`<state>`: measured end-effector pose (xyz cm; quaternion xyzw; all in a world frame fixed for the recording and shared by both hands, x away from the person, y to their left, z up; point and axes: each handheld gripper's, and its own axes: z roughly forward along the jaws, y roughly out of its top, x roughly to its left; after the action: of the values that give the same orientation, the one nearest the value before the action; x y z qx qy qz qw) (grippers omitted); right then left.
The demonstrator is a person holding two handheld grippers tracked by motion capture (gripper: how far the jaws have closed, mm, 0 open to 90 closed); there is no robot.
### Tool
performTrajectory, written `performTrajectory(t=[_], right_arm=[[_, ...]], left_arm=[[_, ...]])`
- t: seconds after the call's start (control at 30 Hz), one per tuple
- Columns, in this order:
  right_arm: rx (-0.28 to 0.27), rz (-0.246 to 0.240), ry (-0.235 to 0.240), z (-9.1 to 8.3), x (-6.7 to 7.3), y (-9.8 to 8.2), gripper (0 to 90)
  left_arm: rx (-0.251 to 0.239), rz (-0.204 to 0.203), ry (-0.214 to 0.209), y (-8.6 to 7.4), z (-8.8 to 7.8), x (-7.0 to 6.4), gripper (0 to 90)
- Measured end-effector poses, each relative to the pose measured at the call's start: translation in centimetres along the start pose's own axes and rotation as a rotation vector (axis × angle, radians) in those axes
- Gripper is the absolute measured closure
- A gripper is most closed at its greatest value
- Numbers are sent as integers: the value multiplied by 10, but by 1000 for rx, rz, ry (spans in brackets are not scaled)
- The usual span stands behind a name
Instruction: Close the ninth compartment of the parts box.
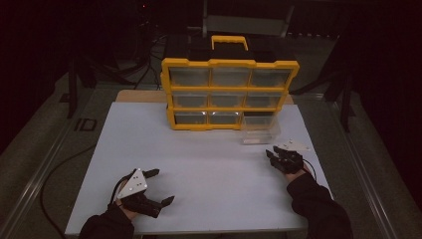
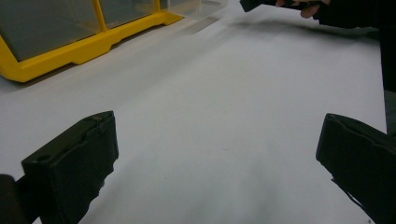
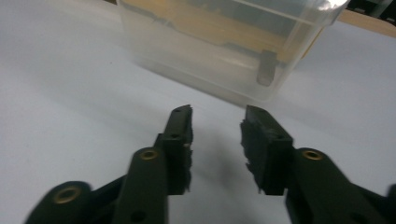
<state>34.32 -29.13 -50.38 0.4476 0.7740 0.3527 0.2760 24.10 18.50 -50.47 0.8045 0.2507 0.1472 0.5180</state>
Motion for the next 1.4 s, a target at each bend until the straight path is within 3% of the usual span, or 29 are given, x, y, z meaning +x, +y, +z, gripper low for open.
performTrajectory(t=[0.47,1.4], right_arm=[[15,-32,-26,4,1,13,890],[35,-14,-27,24,-5,29,900]], left_arm=[[1,-1,0,-1,1,0,0],[2,0,-1,-1,1,1,0]])
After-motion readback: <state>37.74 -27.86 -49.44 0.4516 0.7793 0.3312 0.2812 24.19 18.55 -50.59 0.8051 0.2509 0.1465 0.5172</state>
